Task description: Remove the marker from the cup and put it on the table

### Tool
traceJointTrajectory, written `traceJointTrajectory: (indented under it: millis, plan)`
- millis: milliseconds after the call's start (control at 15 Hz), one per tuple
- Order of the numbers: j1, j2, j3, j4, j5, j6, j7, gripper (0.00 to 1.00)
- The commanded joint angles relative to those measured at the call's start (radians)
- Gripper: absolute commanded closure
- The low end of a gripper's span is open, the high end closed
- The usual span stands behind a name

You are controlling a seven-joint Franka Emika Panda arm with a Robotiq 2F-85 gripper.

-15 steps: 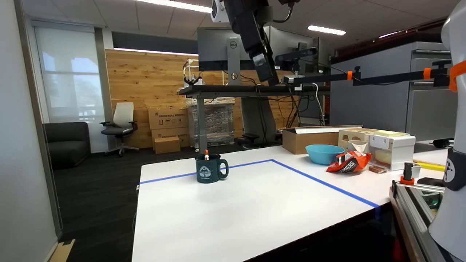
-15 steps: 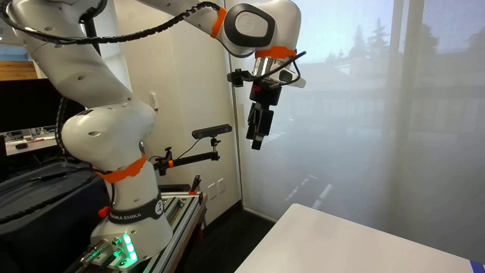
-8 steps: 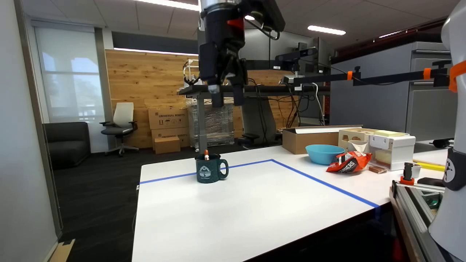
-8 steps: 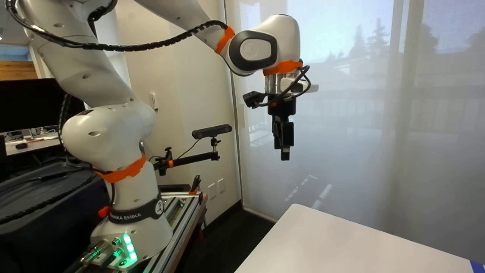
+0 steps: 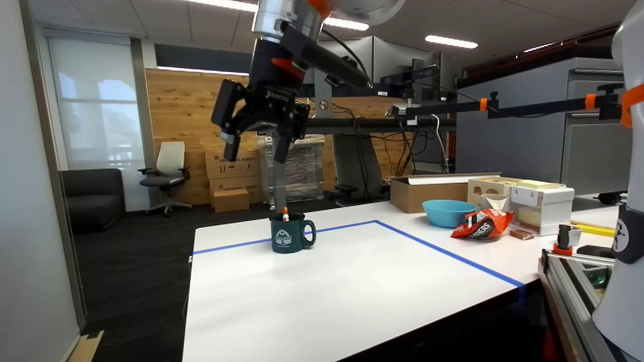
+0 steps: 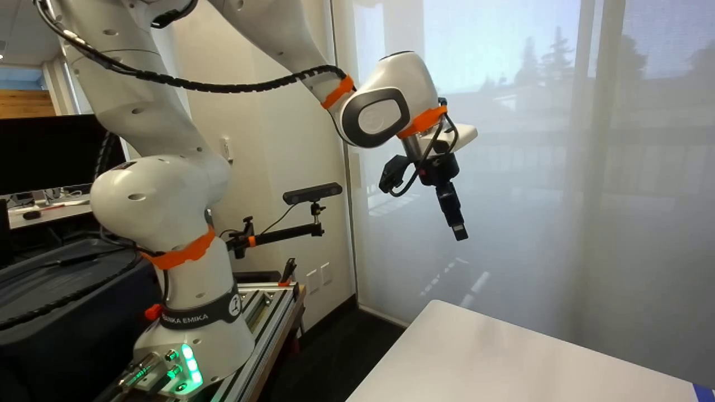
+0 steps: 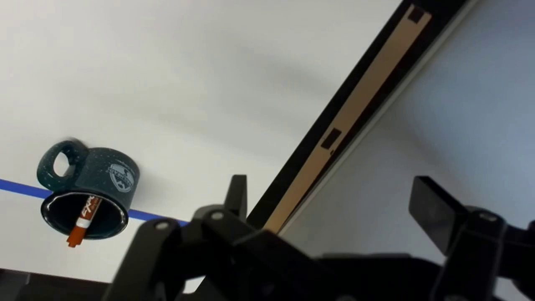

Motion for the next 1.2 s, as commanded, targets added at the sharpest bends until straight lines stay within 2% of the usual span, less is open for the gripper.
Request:
traceJointTrajectory:
  millis: [0,133,267,467,733,933,1000,1067,1133]
  plan:
    - [-0.109,0.016,0.07,-0.04,-0.13,0.218,0.191,0.0]
    - [-0.232,0.022,0.124,-0.023,-0.245,0.296,0.297,0.0]
    - [-0.393,0.014,0.197,-0.001,-0.358,0.357,0.374,0.0]
    - [-0.622,-0.019,0.302,0.049,-0.462,0.4,0.446,0.0]
    - [-0.935,-0.106,0.504,0.064,-0.478,0.431,0.543,0.0]
    - [-1.17,-0.236,0.724,0.019,-0.436,0.435,0.639,0.0]
    - [-1.048,-0.108,0.598,0.069,-0.444,0.427,0.543,0.0]
    - [-1.086,-0.126,0.633,0.062,-0.444,0.427,0.554,0.0]
    - [-1.078,-0.126,0.629,0.061,-0.444,0.427,0.554,0.0]
